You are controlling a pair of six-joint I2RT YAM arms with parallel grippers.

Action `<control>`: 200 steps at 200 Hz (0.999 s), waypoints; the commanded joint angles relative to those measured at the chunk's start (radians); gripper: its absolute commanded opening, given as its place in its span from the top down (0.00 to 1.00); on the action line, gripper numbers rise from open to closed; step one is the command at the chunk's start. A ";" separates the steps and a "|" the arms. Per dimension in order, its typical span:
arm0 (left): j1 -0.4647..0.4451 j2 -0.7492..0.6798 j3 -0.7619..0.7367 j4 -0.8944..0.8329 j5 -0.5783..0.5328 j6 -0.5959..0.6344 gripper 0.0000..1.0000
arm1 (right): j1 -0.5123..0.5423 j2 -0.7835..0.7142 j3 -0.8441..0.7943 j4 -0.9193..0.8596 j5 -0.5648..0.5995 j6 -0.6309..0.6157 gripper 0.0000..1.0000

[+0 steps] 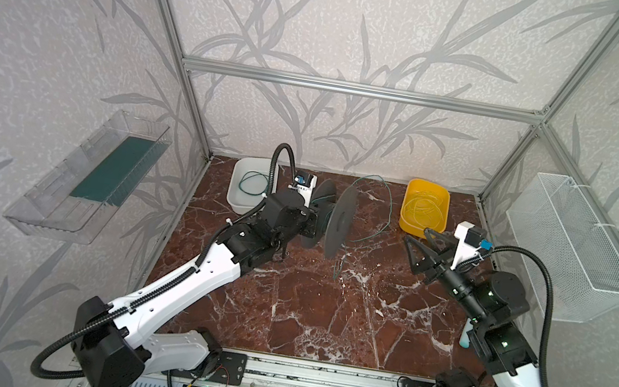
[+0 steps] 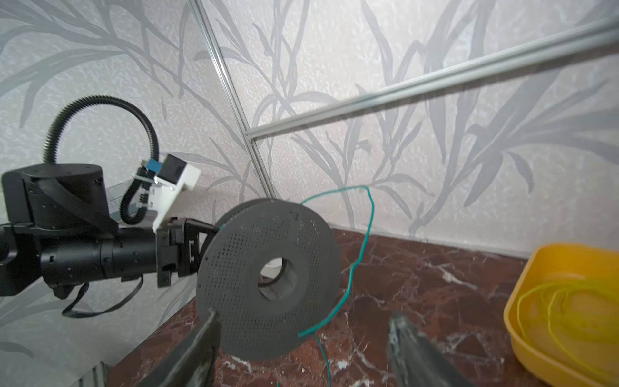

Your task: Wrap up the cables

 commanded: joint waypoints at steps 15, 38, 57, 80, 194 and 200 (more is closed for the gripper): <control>0.027 -0.063 0.094 0.016 0.071 -0.090 1.00 | 0.004 0.146 -0.191 0.165 -0.075 0.088 0.52; 0.034 -0.068 0.140 -0.017 0.097 -0.105 1.00 | 0.011 0.334 -0.160 0.253 -0.223 0.067 0.45; 0.038 -0.069 0.167 -0.037 0.107 -0.116 1.00 | 0.019 0.467 -0.105 0.283 -0.293 0.012 0.34; 0.042 -0.064 0.192 -0.054 0.117 -0.123 1.00 | 0.021 0.564 -0.078 0.324 -0.308 -0.028 0.31; 0.069 -0.072 0.212 -0.026 0.145 -0.165 1.00 | 0.061 0.767 -0.018 0.542 -0.299 0.101 0.78; 0.073 -0.075 0.210 -0.024 0.144 -0.165 1.00 | 0.061 0.760 -0.023 0.537 -0.295 0.101 0.82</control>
